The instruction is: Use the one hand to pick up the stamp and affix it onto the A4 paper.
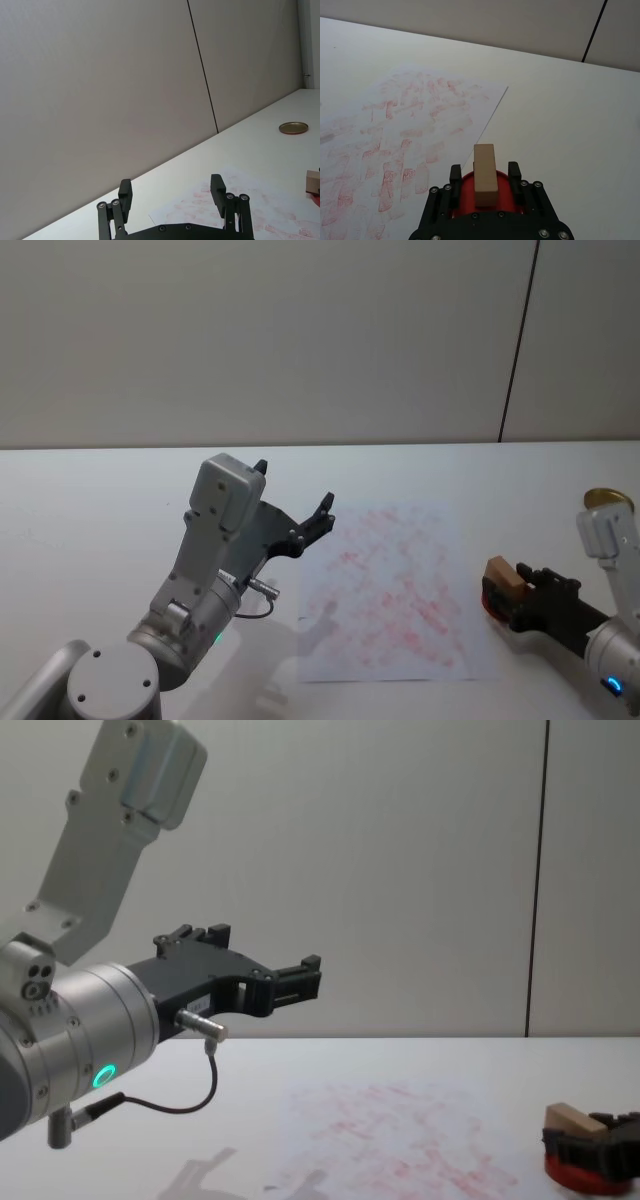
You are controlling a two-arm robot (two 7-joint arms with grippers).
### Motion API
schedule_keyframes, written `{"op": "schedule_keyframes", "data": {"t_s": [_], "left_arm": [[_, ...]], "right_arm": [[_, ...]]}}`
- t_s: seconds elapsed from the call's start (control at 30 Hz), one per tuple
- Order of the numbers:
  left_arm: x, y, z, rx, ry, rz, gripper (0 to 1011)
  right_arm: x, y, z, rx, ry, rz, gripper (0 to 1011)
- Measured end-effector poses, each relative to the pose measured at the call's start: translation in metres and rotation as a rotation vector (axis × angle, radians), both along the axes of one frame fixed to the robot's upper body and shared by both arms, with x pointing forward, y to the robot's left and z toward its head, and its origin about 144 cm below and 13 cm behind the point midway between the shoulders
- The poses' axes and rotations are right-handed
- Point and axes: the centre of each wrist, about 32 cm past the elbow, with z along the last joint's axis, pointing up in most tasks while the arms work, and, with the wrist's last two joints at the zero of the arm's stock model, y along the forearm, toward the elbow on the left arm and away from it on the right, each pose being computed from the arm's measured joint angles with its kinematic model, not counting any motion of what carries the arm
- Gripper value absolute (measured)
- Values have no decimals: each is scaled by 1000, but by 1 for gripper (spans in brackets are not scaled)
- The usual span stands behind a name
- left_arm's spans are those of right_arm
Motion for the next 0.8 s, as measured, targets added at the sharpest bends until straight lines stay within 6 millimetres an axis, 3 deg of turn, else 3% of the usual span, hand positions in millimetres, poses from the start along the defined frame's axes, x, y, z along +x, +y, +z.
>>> {"op": "schedule_keyframes", "data": {"t_s": [0.47, 0.8], "left_arm": [[0, 0, 0, 0, 0, 0, 993], [0, 0, 0, 0, 0, 0, 993]], "right_arm": [[3, 1, 11, 10, -60, 2, 954], [7, 0, 33, 28, -156, 8, 1001]]}}
